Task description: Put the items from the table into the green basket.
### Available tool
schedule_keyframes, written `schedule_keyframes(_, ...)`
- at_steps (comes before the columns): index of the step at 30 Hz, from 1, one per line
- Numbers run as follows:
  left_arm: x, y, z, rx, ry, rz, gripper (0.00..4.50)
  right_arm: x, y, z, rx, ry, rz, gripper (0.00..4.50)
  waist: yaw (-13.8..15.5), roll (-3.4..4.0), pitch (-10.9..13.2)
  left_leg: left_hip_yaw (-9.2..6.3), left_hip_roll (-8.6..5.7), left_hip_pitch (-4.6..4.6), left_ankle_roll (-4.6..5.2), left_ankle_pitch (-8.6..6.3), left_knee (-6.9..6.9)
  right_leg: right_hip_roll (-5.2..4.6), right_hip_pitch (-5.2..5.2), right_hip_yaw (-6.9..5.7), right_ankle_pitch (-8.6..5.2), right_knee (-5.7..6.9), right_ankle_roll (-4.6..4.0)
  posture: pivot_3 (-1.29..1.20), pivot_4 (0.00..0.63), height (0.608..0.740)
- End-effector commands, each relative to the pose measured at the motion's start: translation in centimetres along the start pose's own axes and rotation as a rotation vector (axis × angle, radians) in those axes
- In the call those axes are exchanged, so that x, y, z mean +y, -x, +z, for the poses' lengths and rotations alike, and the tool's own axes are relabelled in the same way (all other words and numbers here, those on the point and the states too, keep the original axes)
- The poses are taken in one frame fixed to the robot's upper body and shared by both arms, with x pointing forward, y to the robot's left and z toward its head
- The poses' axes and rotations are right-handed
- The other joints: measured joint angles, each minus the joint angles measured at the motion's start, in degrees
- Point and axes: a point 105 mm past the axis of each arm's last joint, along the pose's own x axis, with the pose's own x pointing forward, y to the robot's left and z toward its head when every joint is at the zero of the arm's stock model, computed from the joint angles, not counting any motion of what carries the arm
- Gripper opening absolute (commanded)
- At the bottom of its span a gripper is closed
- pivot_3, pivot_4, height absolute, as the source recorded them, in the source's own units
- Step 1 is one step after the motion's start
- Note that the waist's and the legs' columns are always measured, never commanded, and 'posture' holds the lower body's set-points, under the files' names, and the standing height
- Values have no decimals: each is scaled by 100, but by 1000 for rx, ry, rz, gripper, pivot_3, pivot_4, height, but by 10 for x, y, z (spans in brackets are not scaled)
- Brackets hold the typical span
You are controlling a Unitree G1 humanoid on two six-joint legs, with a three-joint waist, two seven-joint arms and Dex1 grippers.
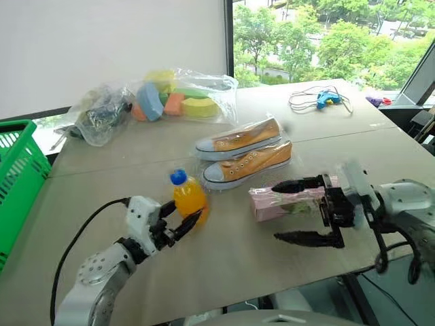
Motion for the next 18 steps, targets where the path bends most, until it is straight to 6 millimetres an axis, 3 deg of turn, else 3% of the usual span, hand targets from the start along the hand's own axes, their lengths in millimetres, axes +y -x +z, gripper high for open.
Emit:
schedule_keyframes(1,49,27,81,-308,-34,329,2872,-29,-13,11,-34,106,-85,4500,34,-10,4,-5,2,-2,0,0,1,0,0,-4,0,3,0,165,0,740)
schedule_keyframes(2,67,38,102,-387,-36,434,2872,-31,-24,21,-73,126,-54,4500,43,-22,12,-15,-2,0,0,0,2,6,0,-6,1,12,0,181,0,740)
schedule_keyframes(6,108,67,150,-533,-59,660,2872,-31,-54,49,-143,173,66,4500,170,-25,9,-45,3,1,-1,1,1,19,-8,-15,6,43,7,211,0,740)
schedule_keyframes(9,153,107,202,-595,-136,876,2872,-52,-95,89,-167,218,62,4500,203,-35,16,-43,-7,1,-2,1,-3,13,-22,-17,-5,72,-13,237,0,740)
schedule_keyframes(11,172,126,224,-580,-211,946,2872,-60,-114,108,-177,208,47,4500,199,-44,10,-50,1,-4,-4,2,-6,20,-38,-29,0,78,-21,248,0,740)
schedule_keyframes(14,194,140,237,-492,-307,986,2872,-72,-135,129,-207,111,-36,4500,241,-45,0,-49,-5,4,-9,5,-44,17,-42,-43,-13,72,-40,247,0,740)
schedule_keyframes(18,228,160,238,-409,-332,1052,2872,-64,-150,136,-206,85,0,4500,403,-67,-13,-58,-25,-12,-72,26,-95,-45,-66,-63,-13,63,-61,231,0,740)
